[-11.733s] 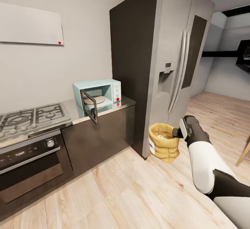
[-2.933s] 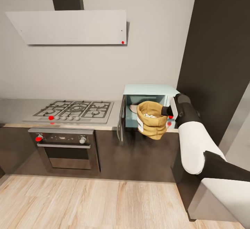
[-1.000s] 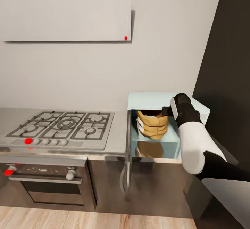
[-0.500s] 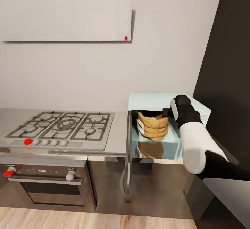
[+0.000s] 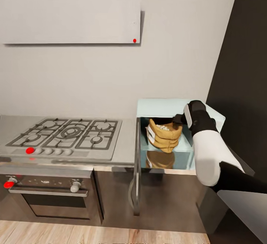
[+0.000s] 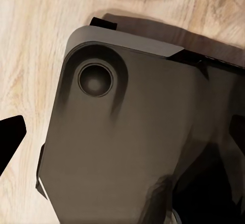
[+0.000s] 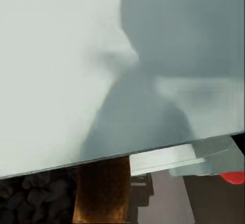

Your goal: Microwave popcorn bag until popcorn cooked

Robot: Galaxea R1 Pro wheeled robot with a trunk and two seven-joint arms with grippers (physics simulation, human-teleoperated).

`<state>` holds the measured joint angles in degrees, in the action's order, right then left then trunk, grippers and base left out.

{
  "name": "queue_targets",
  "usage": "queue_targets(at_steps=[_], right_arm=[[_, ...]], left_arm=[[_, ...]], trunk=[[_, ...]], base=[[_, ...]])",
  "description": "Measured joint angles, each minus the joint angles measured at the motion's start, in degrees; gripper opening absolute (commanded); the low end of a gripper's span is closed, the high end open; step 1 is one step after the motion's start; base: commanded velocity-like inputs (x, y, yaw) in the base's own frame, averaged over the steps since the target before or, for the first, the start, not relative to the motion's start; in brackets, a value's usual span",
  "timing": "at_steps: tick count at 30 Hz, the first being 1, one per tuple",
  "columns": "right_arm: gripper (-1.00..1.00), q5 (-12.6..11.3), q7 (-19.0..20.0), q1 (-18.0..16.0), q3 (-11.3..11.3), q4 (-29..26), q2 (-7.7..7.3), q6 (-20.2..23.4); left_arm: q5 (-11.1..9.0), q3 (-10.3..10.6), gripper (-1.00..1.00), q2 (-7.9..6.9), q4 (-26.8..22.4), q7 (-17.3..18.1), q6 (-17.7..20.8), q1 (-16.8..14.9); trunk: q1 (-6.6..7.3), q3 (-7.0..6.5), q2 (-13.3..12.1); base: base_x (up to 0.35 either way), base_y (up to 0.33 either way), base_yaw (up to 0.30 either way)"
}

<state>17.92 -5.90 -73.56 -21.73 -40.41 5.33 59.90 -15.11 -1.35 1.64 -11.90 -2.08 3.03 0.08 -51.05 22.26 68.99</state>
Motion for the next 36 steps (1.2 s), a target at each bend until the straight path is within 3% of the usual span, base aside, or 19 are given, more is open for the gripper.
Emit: queue_targets(at_steps=[6,13,18,23,24,26,27,29,31,32,36], right_arm=[[1.00,-0.7,0.3,0.0,0.1,-7.2,0.30,0.0],[1.00,-1.0,0.5,0.0,0.1,-8.8,0.63,0.0],[1.00,-1.2,0.5,0.7,0.2,-16.3,0.95,0.0],[1.00,-1.2,1.0,12.2,0.2,-20.9,1.14,0.0],[1.00,-1.2,1.9,15.9,0.3,-22.6,1.42,0.0],[1.00,-1.5,3.4,19.6,0.3,-24.5,2.28,-0.1],[1.00,-1.6,4.3,21.2,0.7,-25.1,2.75,-0.1],[1.00,-1.6,5.5,24.6,4.4,-25.8,3.35,-0.1],[1.00,-1.7,6.0,27.0,5.8,-26.4,3.57,-0.1],[1.00,-1.8,6.4,28.0,6.4,-26.5,3.85,-2.2],[1.00,-2.0,9.0,28.6,6.8,-26.6,4.40,-5.0]], left_arm=[[-0.1,-0.1,1.00,0.02,0.0,0.0,0.1,0.0],[-0.1,-0.1,1.00,0.01,0.0,0.0,0.1,0.0],[0.0,-0.1,1.00,0.01,0.0,0.0,0.0,0.0],[0.0,-0.1,1.00,0.04,0.0,0.0,0.0,0.0],[0.0,-0.1,1.00,0.05,0.0,0.0,0.0,0.0],[0.0,0.0,1.00,0.02,0.0,0.0,0.0,0.0],[0.0,0.0,1.00,0.01,0.1,0.0,0.0,0.0],[0.0,0.0,1.00,0.01,0.1,0.0,0.0,0.0],[0.0,0.0,1.00,0.07,0.1,0.1,0.0,0.0],[0.0,0.1,1.00,0.04,0.0,0.1,0.0,0.0],[0.0,0.1,1.00,0.02,0.0,0.1,0.0,0.0]], trunk=[[-0.03,-0.01,0.0],[-0.02,-0.01,0.0],[-0.02,-0.01,0.0],[-0.03,0.00,0.0],[-0.02,0.00,0.0],[-0.01,-0.01,0.0],[0.00,-0.01,0.0],[0.01,-0.01,0.0],[0.01,-0.01,0.0],[0.01,-0.01,0.0],[0.01,-0.01,0.0]], base=[[-0.306,0.000,0.000],[-0.344,0.000,0.000],[-0.345,0.000,0.000],[-0.335,0.000,0.000],[-0.217,0.000,0.000],[-0.109,0.000,0.000],[-0.030,0.000,0.000],[-0.009,0.000,0.000],[-0.002,0.000,0.000],[0.000,0.000,0.000],[0.000,0.000,0.000]])
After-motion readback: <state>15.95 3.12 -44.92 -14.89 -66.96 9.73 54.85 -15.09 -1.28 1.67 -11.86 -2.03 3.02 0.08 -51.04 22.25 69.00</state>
